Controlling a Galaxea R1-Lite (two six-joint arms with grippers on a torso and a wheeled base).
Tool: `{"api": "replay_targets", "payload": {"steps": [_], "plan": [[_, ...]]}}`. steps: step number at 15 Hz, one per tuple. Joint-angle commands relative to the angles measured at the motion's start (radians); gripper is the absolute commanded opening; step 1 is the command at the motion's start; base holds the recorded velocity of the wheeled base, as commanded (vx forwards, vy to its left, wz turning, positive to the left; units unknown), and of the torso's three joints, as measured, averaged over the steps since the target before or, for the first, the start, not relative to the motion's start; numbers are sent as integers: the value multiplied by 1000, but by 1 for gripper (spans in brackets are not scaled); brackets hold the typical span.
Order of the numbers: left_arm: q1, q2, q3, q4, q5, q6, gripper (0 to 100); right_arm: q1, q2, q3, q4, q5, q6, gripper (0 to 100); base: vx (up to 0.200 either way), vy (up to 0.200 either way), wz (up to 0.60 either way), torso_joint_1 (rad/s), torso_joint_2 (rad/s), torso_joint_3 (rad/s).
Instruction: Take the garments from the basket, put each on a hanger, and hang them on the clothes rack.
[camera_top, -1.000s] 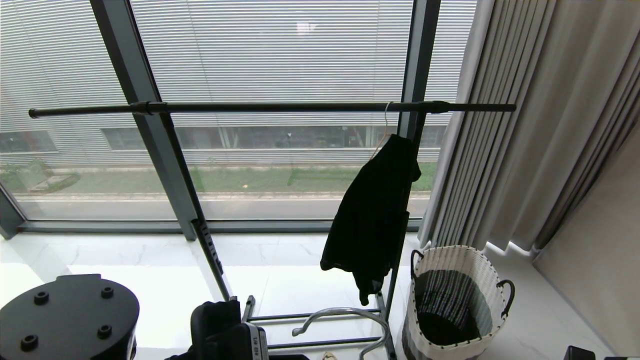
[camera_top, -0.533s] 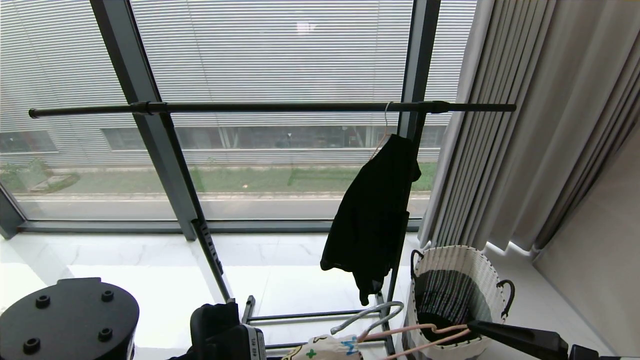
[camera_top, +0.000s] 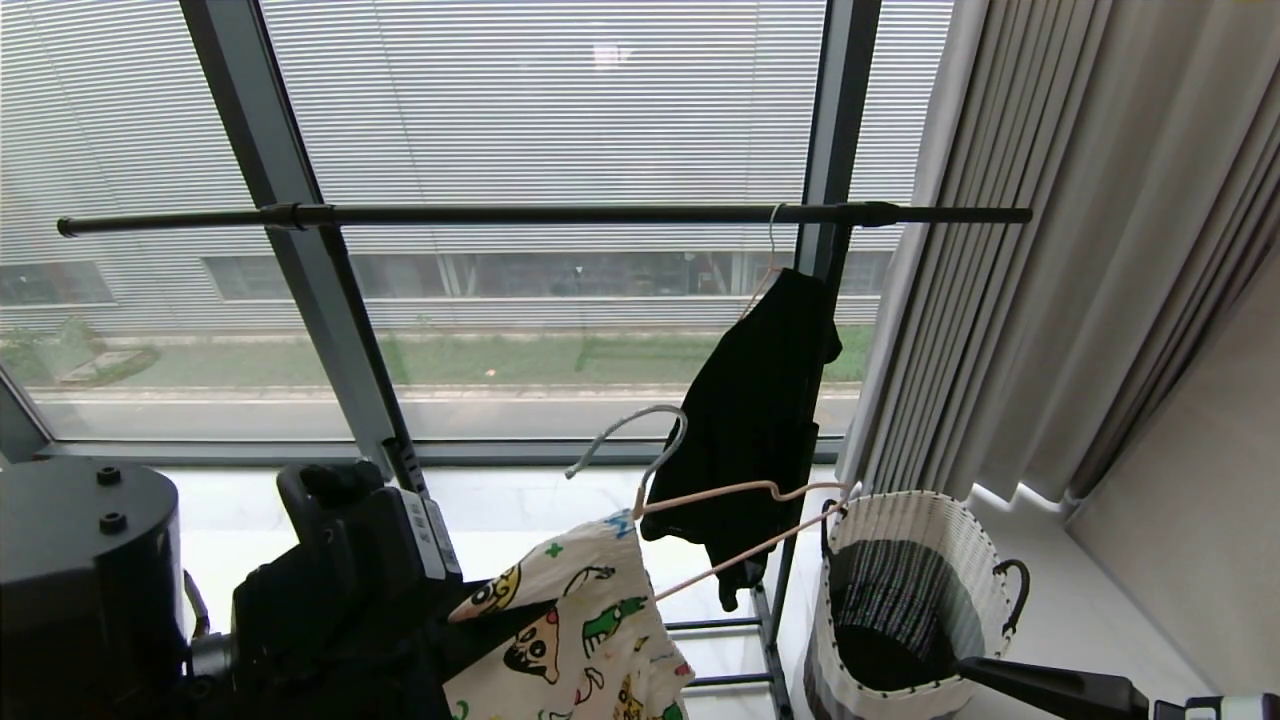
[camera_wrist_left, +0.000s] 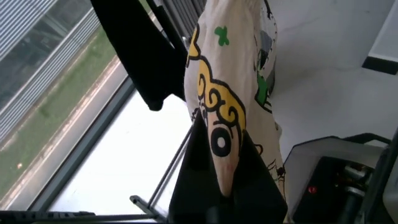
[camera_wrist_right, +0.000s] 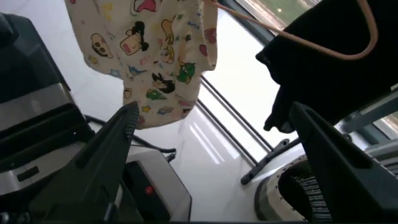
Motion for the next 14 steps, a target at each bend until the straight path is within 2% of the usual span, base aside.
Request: {"api": "replay_targets", "payload": {"steps": [1, 2, 4, 6, 14], "plan": [[11, -42, -37, 3, 0, -6, 0, -6, 76, -51, -3, -2, 152, 100, 0, 0, 0, 0, 0, 0], [11, -58, -43, 3, 0, -6, 0, -30, 105, -71, -3, -4, 206, 100, 0, 0, 0, 0, 0, 0], [12, -105, -50, 5, 0, -7, 0, -173, 205, -134, -4, -2, 284, 100, 0, 0, 0, 0, 0, 0], [12, -130, -48, 5, 0, -7, 0, -247, 277, -201, -32, -1, 317, 100, 0, 0, 0, 0, 0, 0], [9, -141, -59, 5, -4, -7, 0, -247, 572, -350, -192, -2, 309, 100, 0, 0, 0, 0, 0, 0]]}}
